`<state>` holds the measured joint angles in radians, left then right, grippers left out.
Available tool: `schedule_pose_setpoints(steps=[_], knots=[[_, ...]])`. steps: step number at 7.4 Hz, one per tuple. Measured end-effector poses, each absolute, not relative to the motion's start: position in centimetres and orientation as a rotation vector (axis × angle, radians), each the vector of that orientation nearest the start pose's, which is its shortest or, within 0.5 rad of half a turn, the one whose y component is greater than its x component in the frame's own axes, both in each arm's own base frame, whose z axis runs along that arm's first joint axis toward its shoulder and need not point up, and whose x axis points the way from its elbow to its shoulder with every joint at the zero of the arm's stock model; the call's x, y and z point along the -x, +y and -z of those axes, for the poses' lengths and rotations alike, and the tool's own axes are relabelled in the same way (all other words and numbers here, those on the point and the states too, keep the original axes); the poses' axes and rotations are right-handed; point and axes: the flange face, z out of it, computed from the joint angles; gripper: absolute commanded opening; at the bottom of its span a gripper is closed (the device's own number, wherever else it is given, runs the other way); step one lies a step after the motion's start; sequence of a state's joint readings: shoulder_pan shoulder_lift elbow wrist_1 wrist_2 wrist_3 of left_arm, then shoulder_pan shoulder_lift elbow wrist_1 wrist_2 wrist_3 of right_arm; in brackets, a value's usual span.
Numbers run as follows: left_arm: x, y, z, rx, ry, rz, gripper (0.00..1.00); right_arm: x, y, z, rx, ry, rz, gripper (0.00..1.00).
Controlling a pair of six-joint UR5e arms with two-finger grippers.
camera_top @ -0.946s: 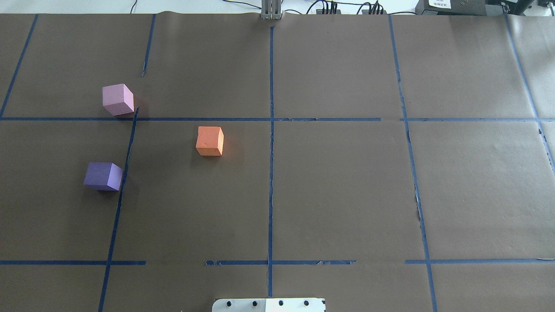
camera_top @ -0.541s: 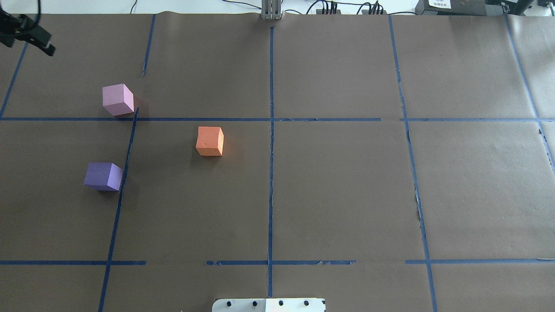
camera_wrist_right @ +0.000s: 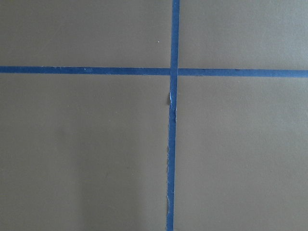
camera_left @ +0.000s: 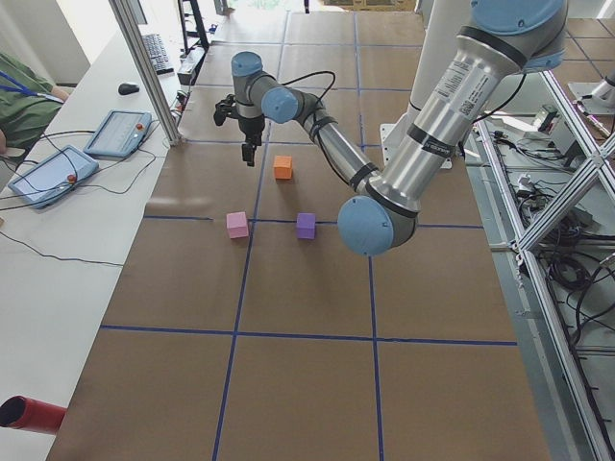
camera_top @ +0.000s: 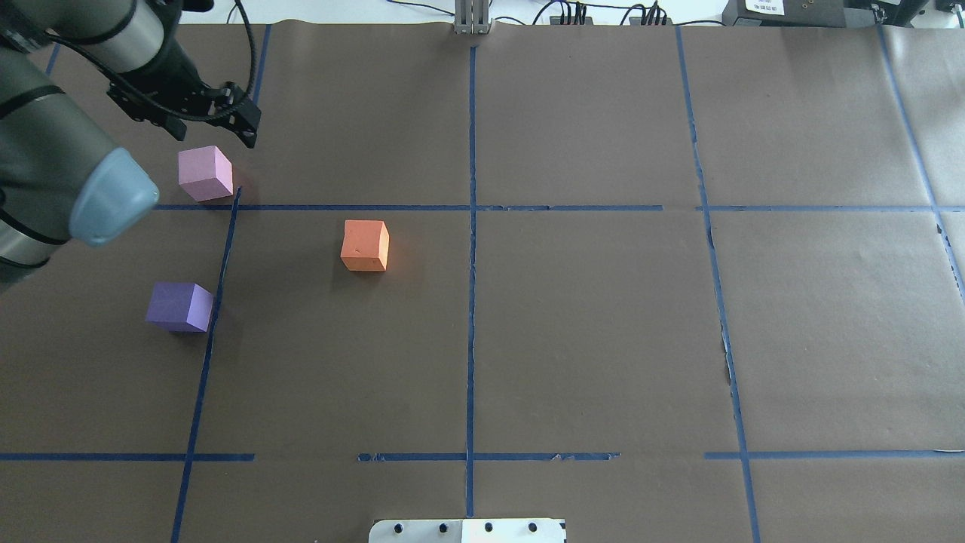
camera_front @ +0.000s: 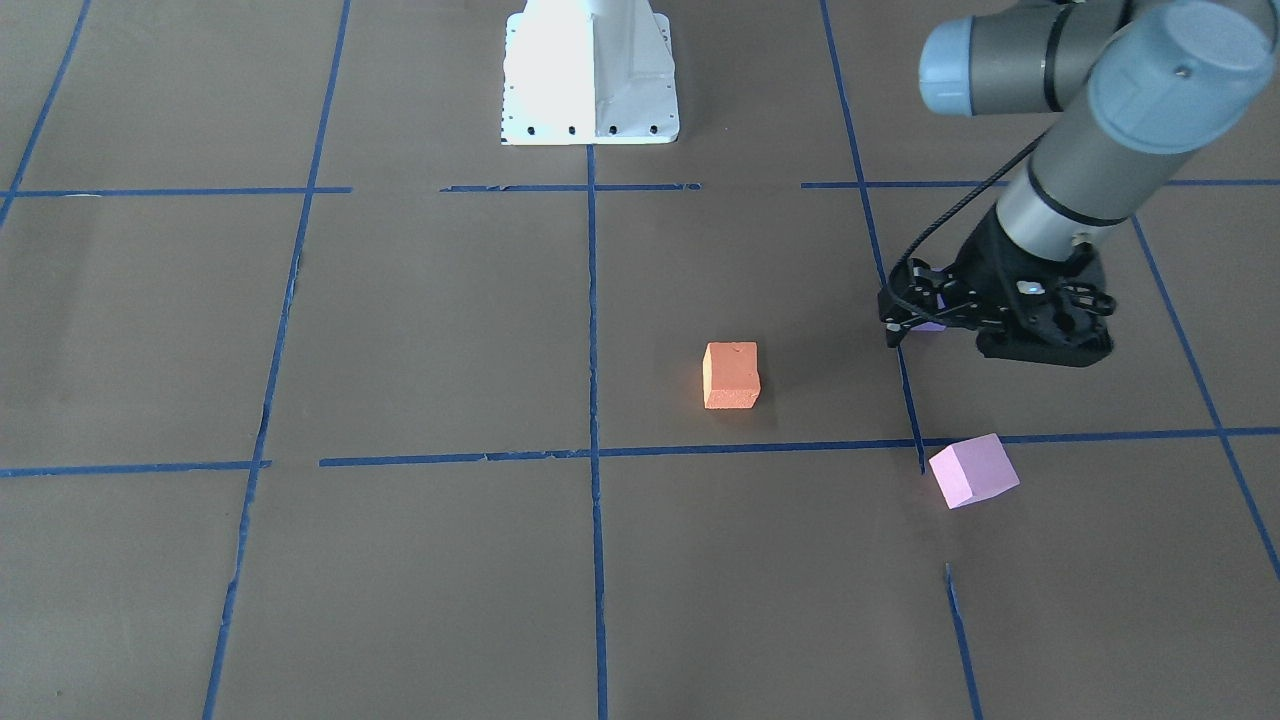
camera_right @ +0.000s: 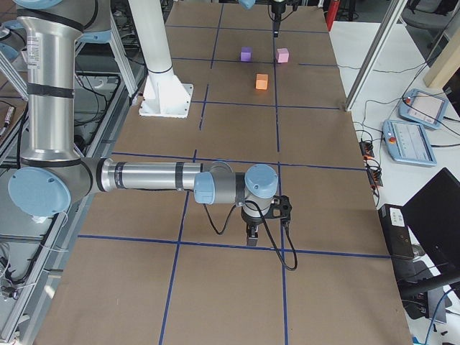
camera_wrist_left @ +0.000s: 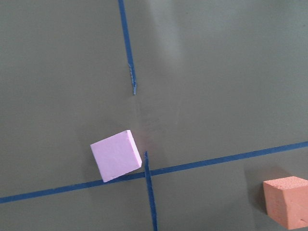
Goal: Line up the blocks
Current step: 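Move the left gripper over the orange cube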
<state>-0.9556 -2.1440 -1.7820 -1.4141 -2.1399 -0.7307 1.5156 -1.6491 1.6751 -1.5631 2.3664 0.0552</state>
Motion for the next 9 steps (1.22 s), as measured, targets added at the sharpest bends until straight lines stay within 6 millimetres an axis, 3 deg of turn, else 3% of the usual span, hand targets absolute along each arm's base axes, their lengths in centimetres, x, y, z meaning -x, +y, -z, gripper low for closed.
schedule_pose_setpoints(steps=[1, 4, 6, 9], knots=[[-33.4, -55.6, -24.4, -0.126, 0.801, -0.053, 1.0, -3.6, -46.4, -64.2, 0.012, -0.796, 0.014, 1.0], [-38.0, -54.1, -24.8, -0.125, 0.798, -0.028, 1.0, -3.6, -46.4, -64.2, 0.013, -0.797, 0.014, 1.0], [-42.3, -52.8, -25.2, -0.09, 0.776, 0.022, 1.0, -3.6, -46.4, -64.2, 0.012, -0.796, 0.014, 1.0], [-45.8, -53.2, -24.8, -0.065, 0.781, 0.058, 1.0, -3.6, -46.4, -64.2, 0.012, -0.796, 0.014, 1.0]])
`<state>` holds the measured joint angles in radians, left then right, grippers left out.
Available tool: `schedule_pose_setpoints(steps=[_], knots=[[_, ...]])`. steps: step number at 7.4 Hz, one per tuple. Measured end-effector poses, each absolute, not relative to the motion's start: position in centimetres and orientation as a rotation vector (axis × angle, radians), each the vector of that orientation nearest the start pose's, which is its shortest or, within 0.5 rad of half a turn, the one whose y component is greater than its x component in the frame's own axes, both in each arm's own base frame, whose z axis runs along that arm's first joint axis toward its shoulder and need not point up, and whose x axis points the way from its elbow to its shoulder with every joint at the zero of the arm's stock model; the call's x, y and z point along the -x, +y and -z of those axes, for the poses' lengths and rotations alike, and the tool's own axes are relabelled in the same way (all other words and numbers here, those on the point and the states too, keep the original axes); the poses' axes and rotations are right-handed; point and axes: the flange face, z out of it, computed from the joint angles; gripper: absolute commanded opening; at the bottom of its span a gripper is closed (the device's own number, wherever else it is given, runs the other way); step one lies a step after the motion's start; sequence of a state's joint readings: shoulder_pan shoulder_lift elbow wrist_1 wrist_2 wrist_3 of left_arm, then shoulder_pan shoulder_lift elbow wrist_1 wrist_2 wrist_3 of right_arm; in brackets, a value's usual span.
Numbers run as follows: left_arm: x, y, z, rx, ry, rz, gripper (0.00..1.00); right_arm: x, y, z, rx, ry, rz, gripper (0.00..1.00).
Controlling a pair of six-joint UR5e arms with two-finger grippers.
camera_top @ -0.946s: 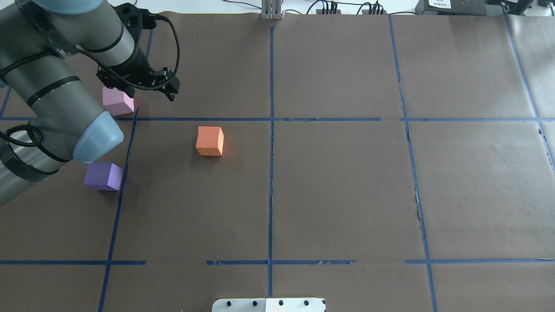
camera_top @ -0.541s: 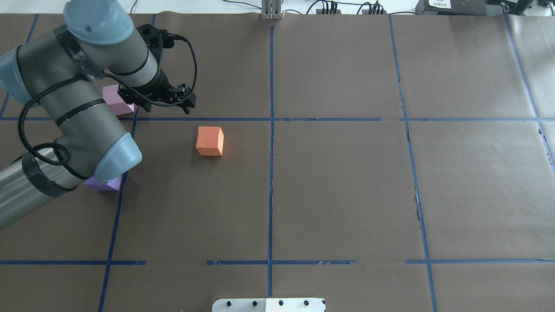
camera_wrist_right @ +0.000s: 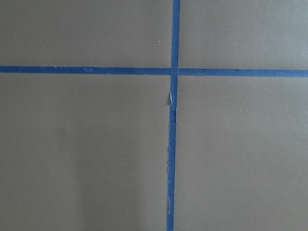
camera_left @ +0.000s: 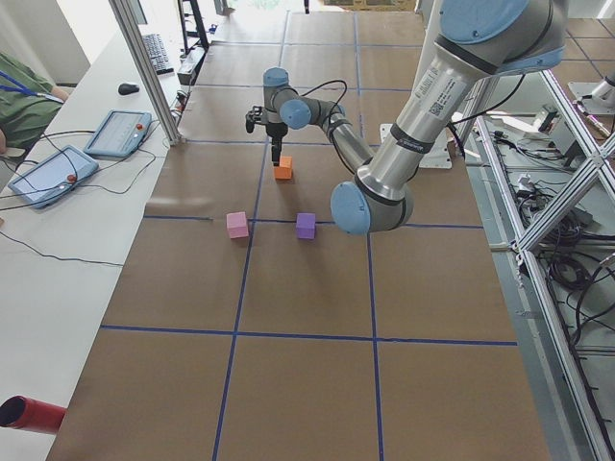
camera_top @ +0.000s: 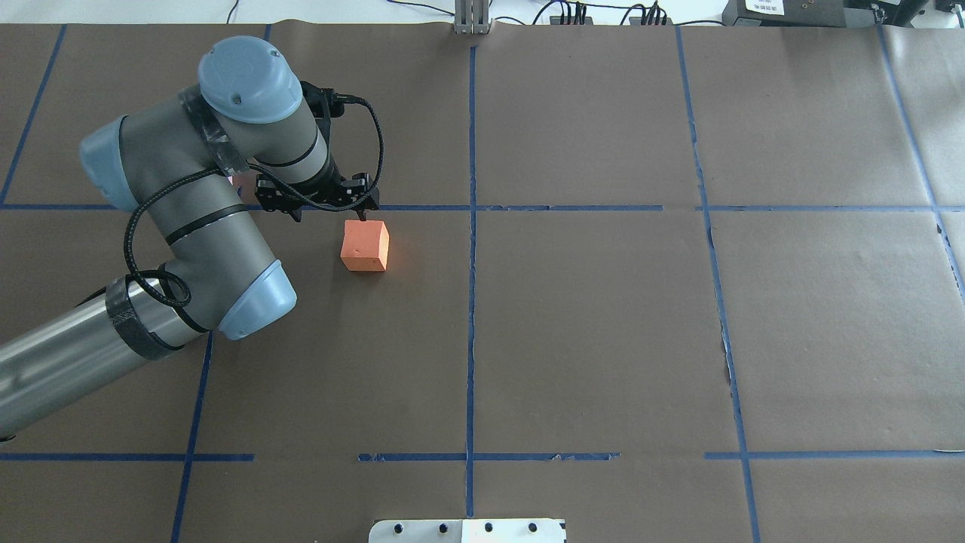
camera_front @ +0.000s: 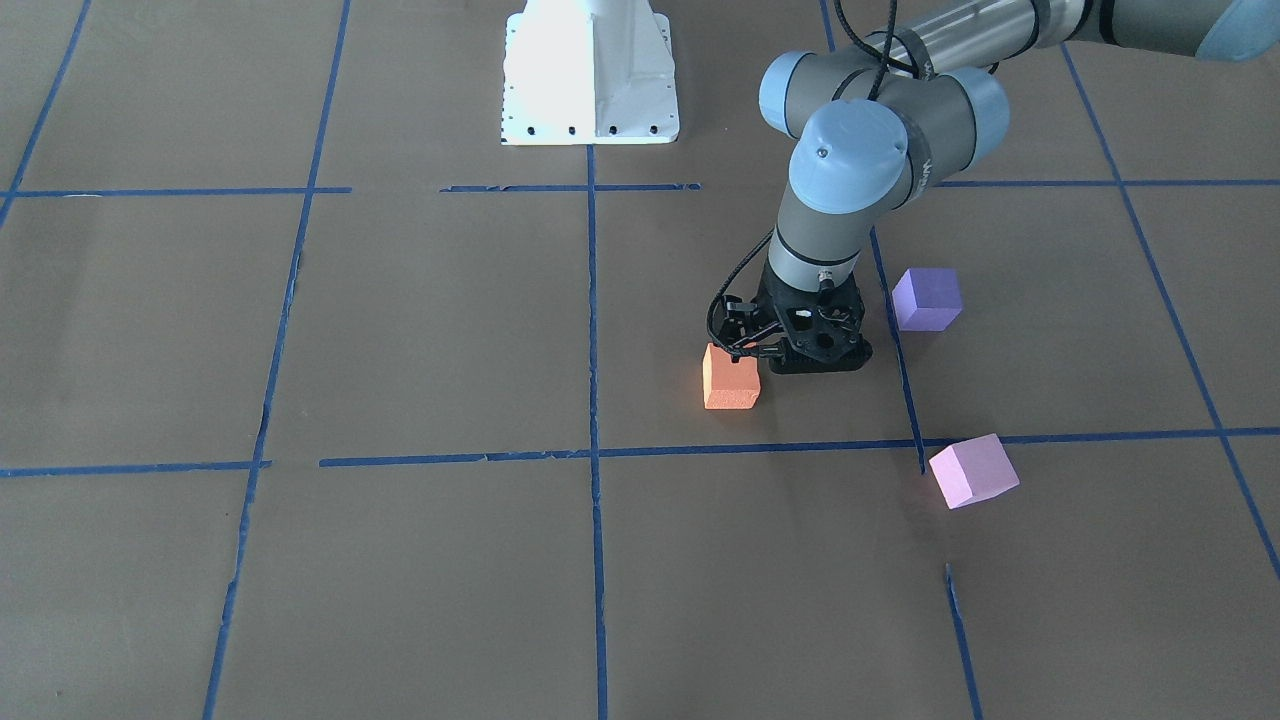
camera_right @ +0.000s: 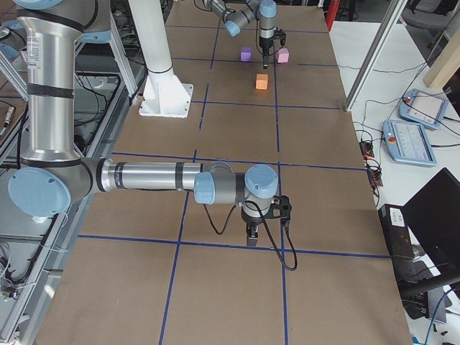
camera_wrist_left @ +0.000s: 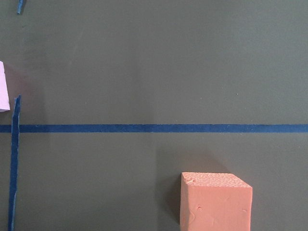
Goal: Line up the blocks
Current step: 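Move the left gripper over the orange cube, then lower the left gripper and close it on the orange cube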
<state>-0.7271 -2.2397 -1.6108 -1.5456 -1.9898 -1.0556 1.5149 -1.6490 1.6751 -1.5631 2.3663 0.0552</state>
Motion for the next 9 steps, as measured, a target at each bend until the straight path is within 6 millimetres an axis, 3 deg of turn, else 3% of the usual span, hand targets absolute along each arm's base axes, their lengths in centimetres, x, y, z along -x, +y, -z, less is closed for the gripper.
schedule_pose_setpoints(steps=[4, 9], knots=[[-49.8, -52.9, -25.3, -0.053, 0.809, 0.057, 1.0, -3.7, -46.4, -64.2, 0.012, -0.797, 0.014, 1.0], [-51.1, -51.7, -27.4, -0.047, 0.818, 0.041, 1.0, -3.6, -46.4, -64.2, 0.012, -0.796, 0.014, 1.0]])
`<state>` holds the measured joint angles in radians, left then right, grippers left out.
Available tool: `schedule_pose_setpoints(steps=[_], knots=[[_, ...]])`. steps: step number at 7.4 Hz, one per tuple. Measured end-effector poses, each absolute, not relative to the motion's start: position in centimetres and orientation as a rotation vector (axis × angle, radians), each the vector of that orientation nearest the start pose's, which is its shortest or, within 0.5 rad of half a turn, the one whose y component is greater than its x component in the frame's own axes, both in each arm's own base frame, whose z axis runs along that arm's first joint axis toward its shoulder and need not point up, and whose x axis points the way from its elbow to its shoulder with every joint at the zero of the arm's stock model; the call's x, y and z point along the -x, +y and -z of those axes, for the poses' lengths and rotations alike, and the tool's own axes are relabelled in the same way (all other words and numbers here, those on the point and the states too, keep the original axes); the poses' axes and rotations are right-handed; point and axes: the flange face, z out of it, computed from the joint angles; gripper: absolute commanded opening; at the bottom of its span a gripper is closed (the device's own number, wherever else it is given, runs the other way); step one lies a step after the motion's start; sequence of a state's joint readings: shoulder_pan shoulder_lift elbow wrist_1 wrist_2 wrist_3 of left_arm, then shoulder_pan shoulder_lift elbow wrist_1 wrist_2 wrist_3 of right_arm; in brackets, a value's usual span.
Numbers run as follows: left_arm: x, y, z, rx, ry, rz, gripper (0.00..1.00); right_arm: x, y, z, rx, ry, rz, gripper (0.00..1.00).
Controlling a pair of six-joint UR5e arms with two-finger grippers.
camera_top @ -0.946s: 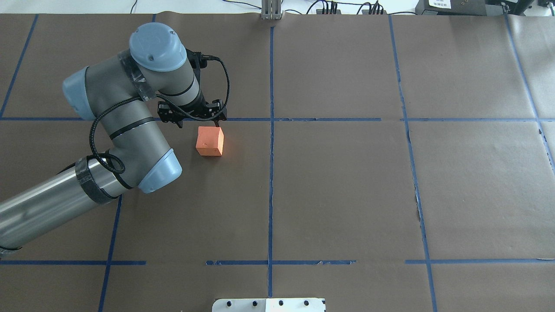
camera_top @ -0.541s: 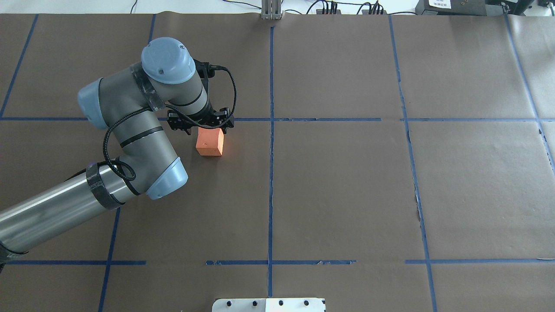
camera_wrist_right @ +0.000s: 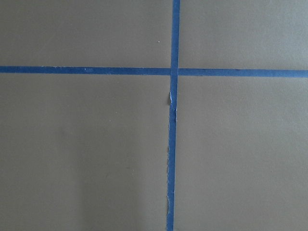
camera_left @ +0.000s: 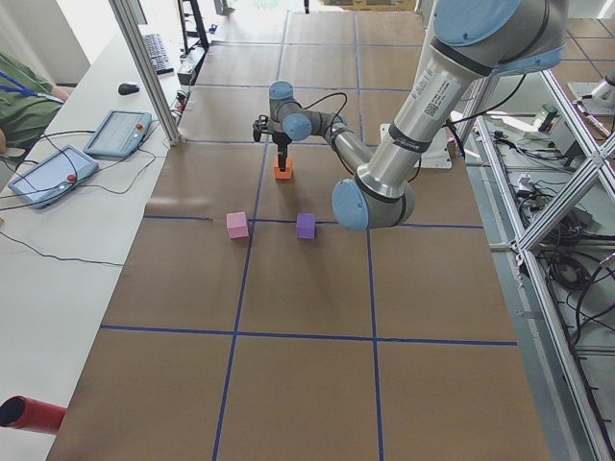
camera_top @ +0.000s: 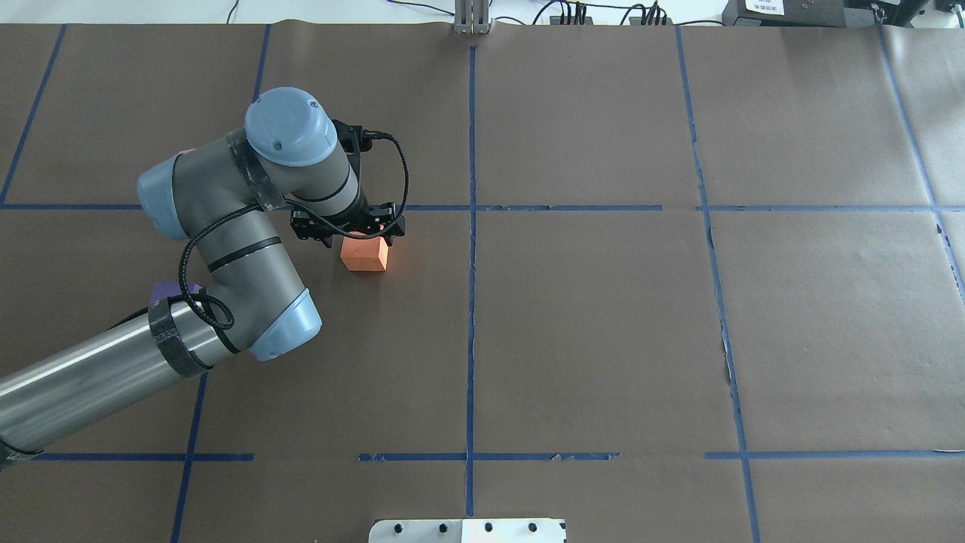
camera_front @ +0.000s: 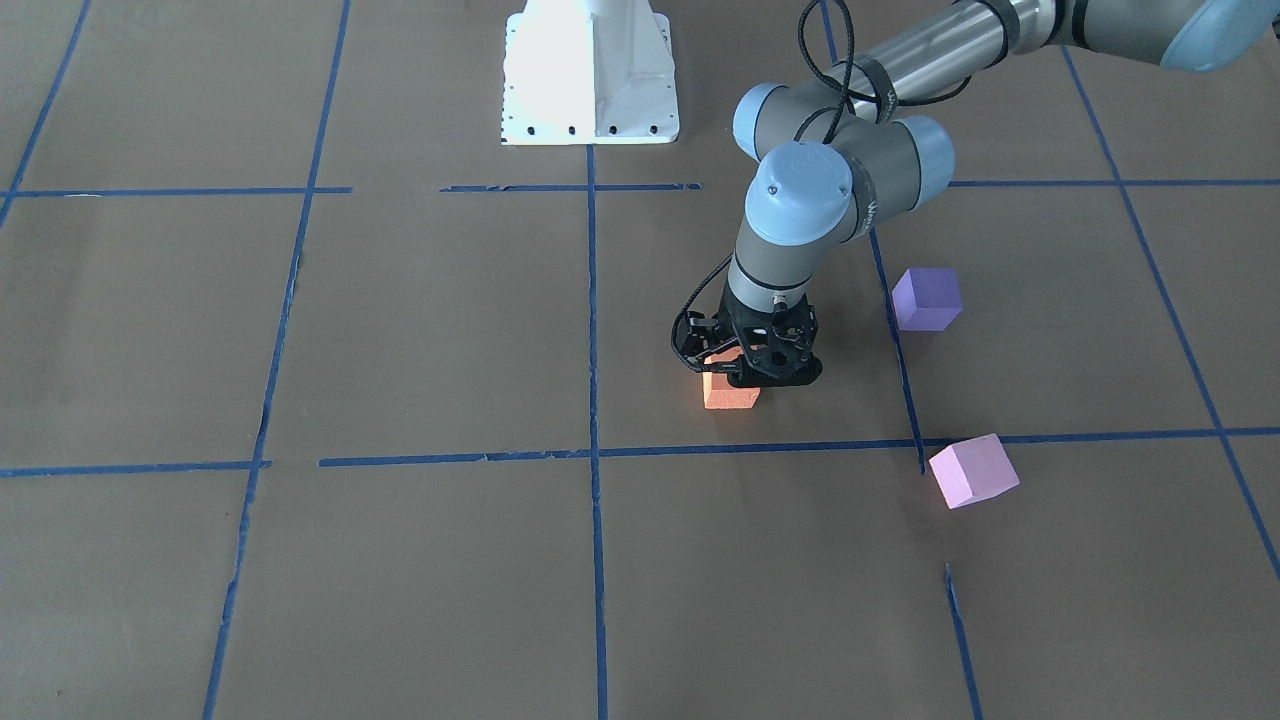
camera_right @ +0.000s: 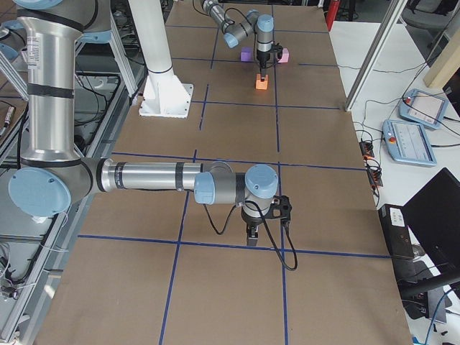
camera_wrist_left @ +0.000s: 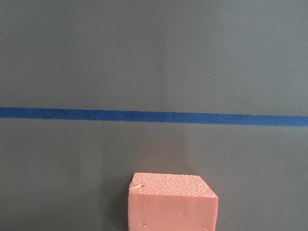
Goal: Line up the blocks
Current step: 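Lower the left gripper and close it on the orange cube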
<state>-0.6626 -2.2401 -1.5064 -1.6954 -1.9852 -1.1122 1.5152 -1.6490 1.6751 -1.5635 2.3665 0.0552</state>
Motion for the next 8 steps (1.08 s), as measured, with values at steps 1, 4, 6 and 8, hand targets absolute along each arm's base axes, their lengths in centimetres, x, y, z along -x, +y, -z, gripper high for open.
schedule_pose_setpoints(steps=[1, 4, 6, 8], knots=[[-51.4, -51.6, -27.6, -0.045, 0.822, 0.043, 1.0, -3.7, -46.4, -64.2, 0.013, -0.796, 0.013, 1.0], [-52.2, -51.8, -28.0, -0.044, 0.83, 0.063, 1.0, -3.6, -46.4, -64.2, 0.013, -0.797, 0.013, 1.0], [-52.7, -51.9, -28.6, -0.065, 0.819, 0.07, 0.87, -3.6, -46.4, -64.2, 0.012, -0.797, 0.014, 1.0], [-53.0, -51.9, -28.8, -0.068, 0.816, 0.078, 0.07, -3.7, -46.4, -64.2, 0.012, -0.796, 0.014, 1.0]])
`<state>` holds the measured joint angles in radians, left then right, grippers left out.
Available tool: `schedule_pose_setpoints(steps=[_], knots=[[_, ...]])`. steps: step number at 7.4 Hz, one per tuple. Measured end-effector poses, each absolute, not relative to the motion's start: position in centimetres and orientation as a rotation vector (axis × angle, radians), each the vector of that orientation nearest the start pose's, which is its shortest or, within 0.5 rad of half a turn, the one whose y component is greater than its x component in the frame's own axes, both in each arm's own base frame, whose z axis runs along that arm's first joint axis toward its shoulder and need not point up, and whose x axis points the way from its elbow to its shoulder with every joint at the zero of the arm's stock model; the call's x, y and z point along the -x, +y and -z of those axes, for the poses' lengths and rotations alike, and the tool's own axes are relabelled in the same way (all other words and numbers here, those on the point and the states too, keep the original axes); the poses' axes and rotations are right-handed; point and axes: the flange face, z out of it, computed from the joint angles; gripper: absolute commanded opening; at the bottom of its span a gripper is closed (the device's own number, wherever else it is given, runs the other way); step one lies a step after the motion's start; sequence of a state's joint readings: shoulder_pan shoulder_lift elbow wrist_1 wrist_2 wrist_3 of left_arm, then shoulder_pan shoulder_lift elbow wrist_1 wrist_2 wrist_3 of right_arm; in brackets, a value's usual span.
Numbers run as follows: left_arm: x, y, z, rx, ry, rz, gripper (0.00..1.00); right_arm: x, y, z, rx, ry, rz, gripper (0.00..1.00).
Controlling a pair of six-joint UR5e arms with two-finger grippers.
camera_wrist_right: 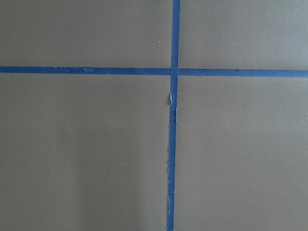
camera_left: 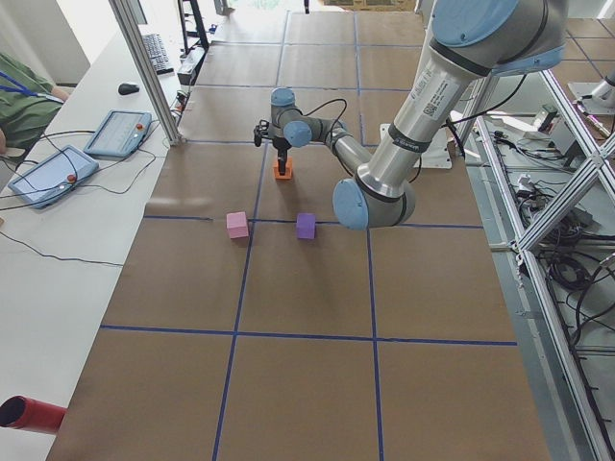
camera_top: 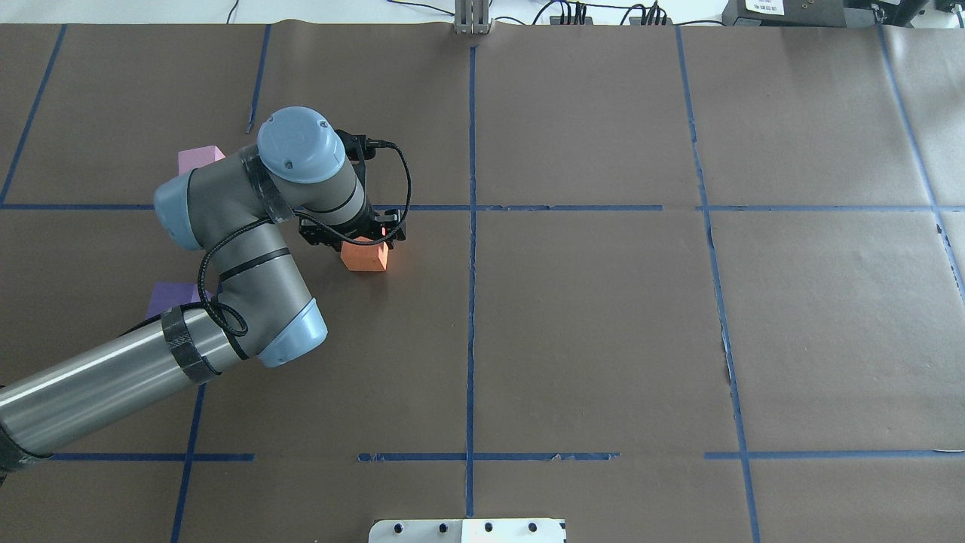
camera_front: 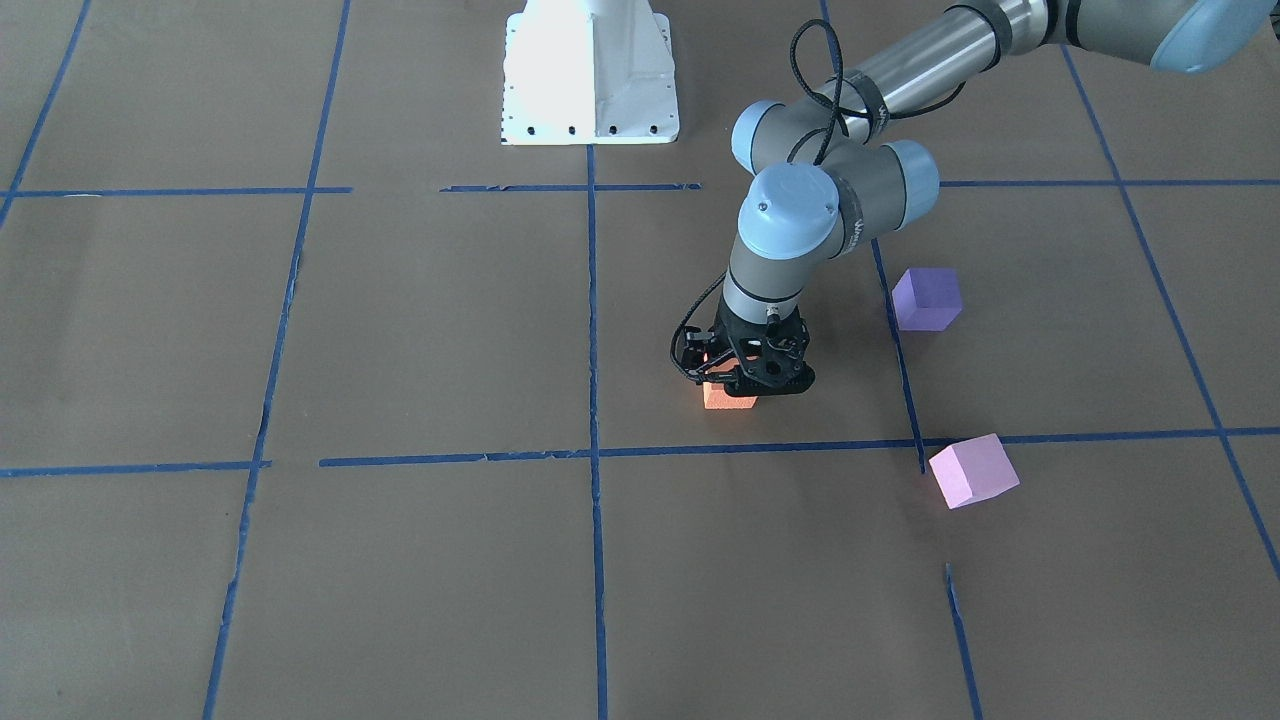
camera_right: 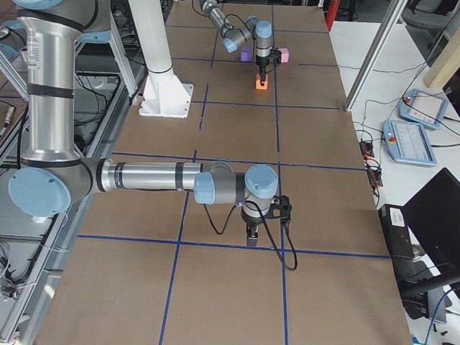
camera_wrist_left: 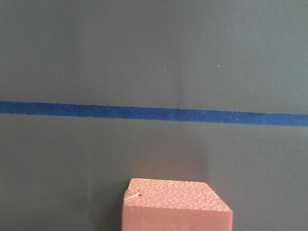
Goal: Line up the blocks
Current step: 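Lower the left gripper and close it on the orange cube, then carry the orange cube with the left gripper toward the pink cube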
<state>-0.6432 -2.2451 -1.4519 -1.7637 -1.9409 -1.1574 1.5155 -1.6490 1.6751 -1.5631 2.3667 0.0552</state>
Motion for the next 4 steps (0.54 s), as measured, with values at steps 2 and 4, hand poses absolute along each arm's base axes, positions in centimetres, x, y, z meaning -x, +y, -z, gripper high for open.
schedule_pose_setpoints(steps=[2, 4], knots=[[-52.9, -51.6, -28.4, -0.07, 0.823, 0.08, 0.0, -3.7, -46.4, -64.2, 0.012, -0.796, 0.014, 1.0], [-49.2, -52.0, -25.2, -0.092, 0.835, 0.107, 0.0, -3.6, -46.4, -64.2, 0.012, -0.796, 0.014, 1.0]])
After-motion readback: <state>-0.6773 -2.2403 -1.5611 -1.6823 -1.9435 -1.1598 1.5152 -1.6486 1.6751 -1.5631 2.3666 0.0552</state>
